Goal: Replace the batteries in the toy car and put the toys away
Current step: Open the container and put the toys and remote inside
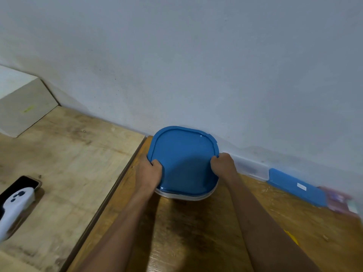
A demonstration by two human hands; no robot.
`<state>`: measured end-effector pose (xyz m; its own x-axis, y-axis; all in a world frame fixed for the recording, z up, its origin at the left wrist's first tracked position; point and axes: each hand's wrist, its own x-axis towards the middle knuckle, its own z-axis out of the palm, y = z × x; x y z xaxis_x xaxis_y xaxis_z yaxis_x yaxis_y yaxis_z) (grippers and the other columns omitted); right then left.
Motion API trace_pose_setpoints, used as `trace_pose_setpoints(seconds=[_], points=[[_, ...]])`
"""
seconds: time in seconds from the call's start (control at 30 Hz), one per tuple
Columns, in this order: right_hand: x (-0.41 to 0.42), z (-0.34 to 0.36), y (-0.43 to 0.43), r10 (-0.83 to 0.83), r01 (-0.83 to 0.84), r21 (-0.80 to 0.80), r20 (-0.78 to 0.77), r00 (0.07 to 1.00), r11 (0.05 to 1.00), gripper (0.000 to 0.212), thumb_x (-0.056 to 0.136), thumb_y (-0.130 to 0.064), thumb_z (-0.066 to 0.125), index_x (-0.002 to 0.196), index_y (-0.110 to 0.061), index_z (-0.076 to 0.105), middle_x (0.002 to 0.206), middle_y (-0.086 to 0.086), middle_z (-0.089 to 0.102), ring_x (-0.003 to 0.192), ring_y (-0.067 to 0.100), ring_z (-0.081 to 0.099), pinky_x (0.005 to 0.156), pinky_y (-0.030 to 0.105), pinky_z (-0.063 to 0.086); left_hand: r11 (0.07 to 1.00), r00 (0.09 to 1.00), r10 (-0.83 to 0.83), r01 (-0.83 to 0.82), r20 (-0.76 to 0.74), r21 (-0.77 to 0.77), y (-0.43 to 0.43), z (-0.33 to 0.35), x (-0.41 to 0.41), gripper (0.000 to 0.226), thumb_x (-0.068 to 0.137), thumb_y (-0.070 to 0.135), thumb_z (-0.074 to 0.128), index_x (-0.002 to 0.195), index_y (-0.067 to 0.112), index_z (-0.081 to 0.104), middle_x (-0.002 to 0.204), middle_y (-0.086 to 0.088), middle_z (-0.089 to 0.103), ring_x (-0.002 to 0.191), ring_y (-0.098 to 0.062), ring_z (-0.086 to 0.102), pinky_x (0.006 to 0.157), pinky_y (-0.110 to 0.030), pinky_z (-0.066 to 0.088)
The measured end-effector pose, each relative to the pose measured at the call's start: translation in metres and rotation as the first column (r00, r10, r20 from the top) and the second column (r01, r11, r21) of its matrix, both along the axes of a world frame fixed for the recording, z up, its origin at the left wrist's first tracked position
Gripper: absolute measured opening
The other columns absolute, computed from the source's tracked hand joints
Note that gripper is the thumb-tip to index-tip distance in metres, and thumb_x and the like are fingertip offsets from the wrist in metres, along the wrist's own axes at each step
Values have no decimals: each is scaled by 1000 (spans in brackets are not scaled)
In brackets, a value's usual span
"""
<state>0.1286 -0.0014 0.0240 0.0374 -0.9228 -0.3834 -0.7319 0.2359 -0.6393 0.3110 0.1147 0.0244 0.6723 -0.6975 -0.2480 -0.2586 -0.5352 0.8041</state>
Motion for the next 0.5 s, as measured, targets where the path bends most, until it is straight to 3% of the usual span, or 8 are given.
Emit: trace_pose_setpoints(seconds=[0.17,0.23,0.3,0.33,0.4,0.43,0.5], points=[[-5,-1,3,62,-60,104,-10,998,993,14,93,-7,39,99,-3,51,90,11,53,73,18,49,56,26,40,996,1000,-21,20,6,84,2,1,0,25,98,17,43,119,7,51,90,-4,57,71,-10,53,48,-20,37],[-5,0,6,76,-77,119,14,997,990,27,94,-7,37,117,-4,48,107,13,55,86,21,52,67,30,43,993,999,-31,30,12,117,3,0,0,25,98,17,43,120,7,50,85,0,53,69,-10,51,47,-20,36],[-7,-4,10,102,-105,138,25,994,985,45,97,-9,33,141,-8,31,120,14,53,93,22,52,72,32,43,990,999,-31,28,25,142,5,-2,-4,29,99,17,43,126,6,46,84,1,50,68,-9,51,47,-21,38],[-7,-6,13,116,-119,144,30,993,982,54,98,-10,31,150,-12,15,123,14,53,94,22,53,72,32,43,989,999,-33,26,43,147,8,-3,-7,35,99,17,43,131,6,42,89,-1,53,70,-11,53,48,-22,40],[-4,-13,22,123,-126,111,39,992,986,65,100,-12,28,152,-16,-10,134,14,47,106,25,53,81,36,48,988,988,-83,64,131,140,15,-11,-12,53,99,20,41,147,6,24,129,-13,50,93,-20,60,65,-26,51],[-2,-16,25,116,-119,67,36,993,991,66,99,-10,28,152,-16,-11,145,13,38,118,27,49,93,40,47,985,974,-131,107,185,136,18,-16,-14,61,99,20,40,153,9,13,152,-14,31,116,-24,54,80,-30,50],[2,-22,29,126,-127,-26,-31,992,992,66,97,-7,29,152,-14,-5,159,8,11,133,27,35,106,41,39,971,936,-219,182,275,154,17,-24,-10,69,99,19,41,156,16,3,164,-7,5,142,-26,31,105,-39,42]])
